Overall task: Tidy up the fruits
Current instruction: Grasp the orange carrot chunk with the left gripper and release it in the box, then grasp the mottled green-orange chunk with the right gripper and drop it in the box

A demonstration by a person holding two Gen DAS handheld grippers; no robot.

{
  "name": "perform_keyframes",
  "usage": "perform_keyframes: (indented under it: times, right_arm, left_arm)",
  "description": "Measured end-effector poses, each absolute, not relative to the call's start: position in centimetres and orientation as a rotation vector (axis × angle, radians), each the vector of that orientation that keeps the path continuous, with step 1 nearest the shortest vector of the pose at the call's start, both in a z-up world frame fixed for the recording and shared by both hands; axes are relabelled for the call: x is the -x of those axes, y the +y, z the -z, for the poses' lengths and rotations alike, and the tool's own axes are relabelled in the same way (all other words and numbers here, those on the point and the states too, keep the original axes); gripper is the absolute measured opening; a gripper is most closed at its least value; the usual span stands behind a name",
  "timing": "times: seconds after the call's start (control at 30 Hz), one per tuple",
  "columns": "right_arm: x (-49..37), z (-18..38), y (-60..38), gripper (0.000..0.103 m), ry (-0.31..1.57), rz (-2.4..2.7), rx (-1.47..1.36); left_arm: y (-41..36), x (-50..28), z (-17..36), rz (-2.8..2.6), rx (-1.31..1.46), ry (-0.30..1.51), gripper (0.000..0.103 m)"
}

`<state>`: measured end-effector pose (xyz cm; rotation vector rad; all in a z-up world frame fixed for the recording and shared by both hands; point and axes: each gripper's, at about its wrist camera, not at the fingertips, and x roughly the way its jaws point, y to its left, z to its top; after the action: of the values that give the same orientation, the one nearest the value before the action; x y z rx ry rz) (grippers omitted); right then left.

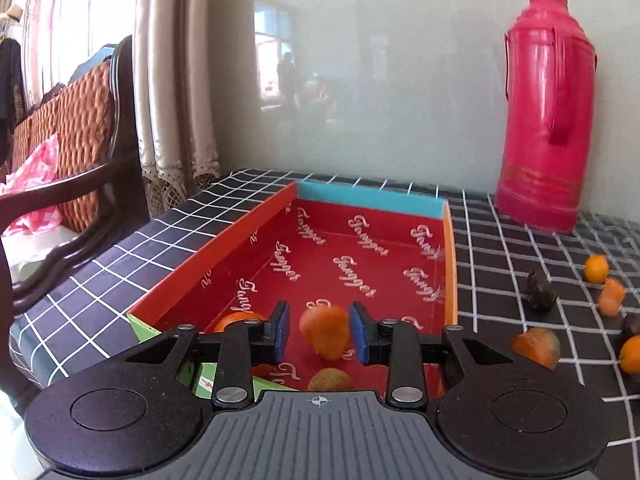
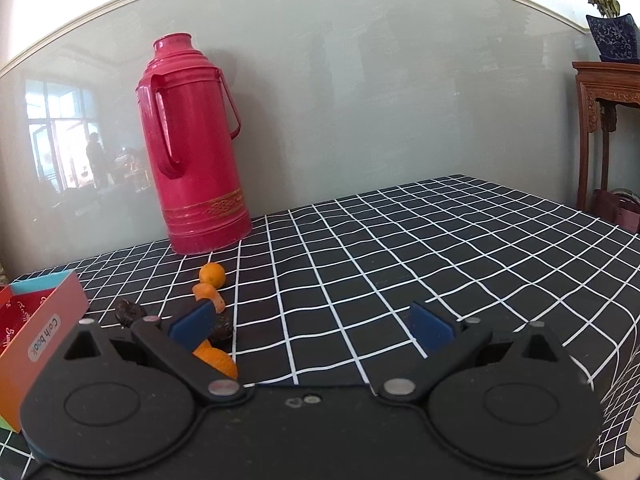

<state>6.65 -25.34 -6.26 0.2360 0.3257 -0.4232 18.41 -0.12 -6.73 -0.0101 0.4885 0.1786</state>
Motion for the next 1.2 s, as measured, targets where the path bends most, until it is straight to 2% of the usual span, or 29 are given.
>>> perform_keyframes:
  times: [0.03,0.07,0.1,0.17,0.23,0.4,0.5,0.6,0.67,0.9,1.0,1.07,1.13,1.2]
  right_arm:
    - [-6.7,6.2,-25.2,0.097,0.323,0.413,-0.237]
    - [-6.7,6.1,-25.0,0.097,0.319,0.401,-0.237]
    - [-6.8,6.1,-24.8,0.097,0.316,0.382,-0.237]
    - [-6.9,5.9,-24.1,0.097,0.304,0.334,-0.242]
    - [-7.3,5.8,-23.0,0.097,0.302,0.276,-0.228]
    - [-9.3,5.5,-18.8,0.097,0.332,0.138,-0.123]
    - [-10.9,5.7,-16.2,0.093,0.361,0.076,-0.052]
    - [-12.7,6.1,-14.3,0.081,0.404,0.036,-0.024]
    - [-13.8,6.5,-13.5,0.067,0.440,0.019,-0.014]
    - [-16.4,7.7,-12.3,0.049,0.518,0.014,-0.028]
    - [-17.1,8.1,-12.2,0.038,0.547,-0.001,-0.043]
    - [-17.5,8.4,-12.1,0.027,0.562,-0.005,-0.056]
    - [-17.8,8.7,-11.9,0.021,0.576,0.004,-0.049]
    - [-17.8,8.8,-11.8,0.020,0.572,0.011,-0.051]
  left_arm:
    - [0.1,-18.1,6.5,-0.189,0.022,0.471,0.078]
    - [0.3,-17.5,6.0,-0.207,0.030,0.447,0.089]
    - [0.6,-16.9,5.6,-0.225,0.036,0.411,0.095]
    - [1.2,-15.7,4.8,-0.241,0.020,0.339,0.096]
    - [1.8,-14.9,4.3,-0.261,0.000,0.296,0.103]
    - [4.4,-14.3,4.0,-0.328,-0.029,0.279,0.103]
    - [6.7,-14.5,4.0,-0.365,-0.003,0.308,0.103]
    - [8.7,-14.7,4.2,-0.396,0.027,0.335,0.103]
    - [9.8,-14.6,4.3,-0.412,0.040,0.339,0.103]
    - [12.1,-14.0,4.6,-0.446,0.024,0.341,0.103]
    - [12.8,-13.9,4.7,-0.459,0.021,0.347,0.103]
    - [13.3,-13.9,4.8,-0.470,0.022,0.352,0.103]
    - [13.7,-13.9,4.9,-0.479,0.020,0.359,0.103]
    - [14.2,-13.9,5.0,-0.487,0.025,0.366,0.103]
